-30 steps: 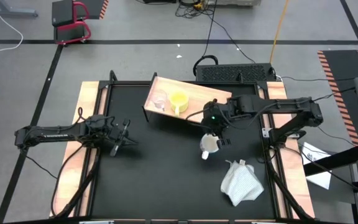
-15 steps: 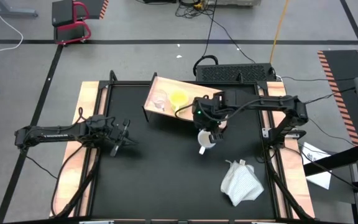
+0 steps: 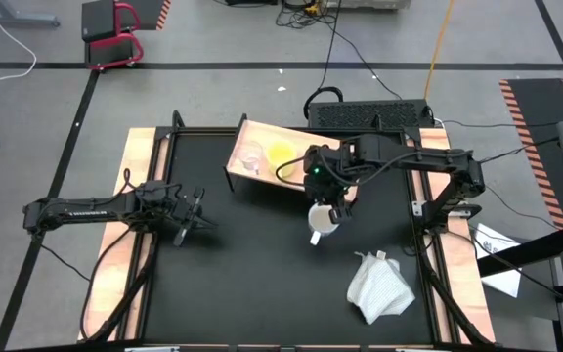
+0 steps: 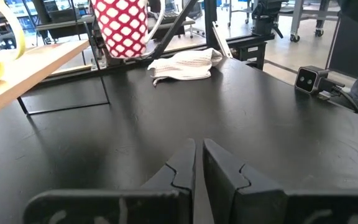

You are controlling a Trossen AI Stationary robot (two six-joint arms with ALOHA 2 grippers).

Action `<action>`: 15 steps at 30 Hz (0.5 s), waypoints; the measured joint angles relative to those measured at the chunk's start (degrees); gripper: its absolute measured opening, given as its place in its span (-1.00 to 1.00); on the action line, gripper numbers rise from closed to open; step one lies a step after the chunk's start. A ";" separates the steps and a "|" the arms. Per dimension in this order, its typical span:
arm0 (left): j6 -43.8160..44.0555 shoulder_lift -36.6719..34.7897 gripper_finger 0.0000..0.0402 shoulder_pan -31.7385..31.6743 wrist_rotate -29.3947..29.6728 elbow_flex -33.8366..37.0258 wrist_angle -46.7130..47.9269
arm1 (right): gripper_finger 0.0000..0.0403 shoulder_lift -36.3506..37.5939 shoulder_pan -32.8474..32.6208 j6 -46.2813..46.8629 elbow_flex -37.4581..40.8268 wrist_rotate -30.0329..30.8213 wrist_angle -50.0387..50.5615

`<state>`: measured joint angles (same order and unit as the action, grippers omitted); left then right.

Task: Stack small to large cups/mugs on shelf
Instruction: Put the red mug on the shelf

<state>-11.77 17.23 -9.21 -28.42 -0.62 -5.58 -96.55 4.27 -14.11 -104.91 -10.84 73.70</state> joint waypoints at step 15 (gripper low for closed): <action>-0.09 0.00 -0.84 0.00 0.00 0.00 -0.08 | -1.00 0.12 5.43 -2.98 -0.71 0.06 0.80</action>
<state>-11.86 17.23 -9.21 -28.42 -0.62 -5.66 -96.43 9.70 -17.09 -105.62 -10.79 74.50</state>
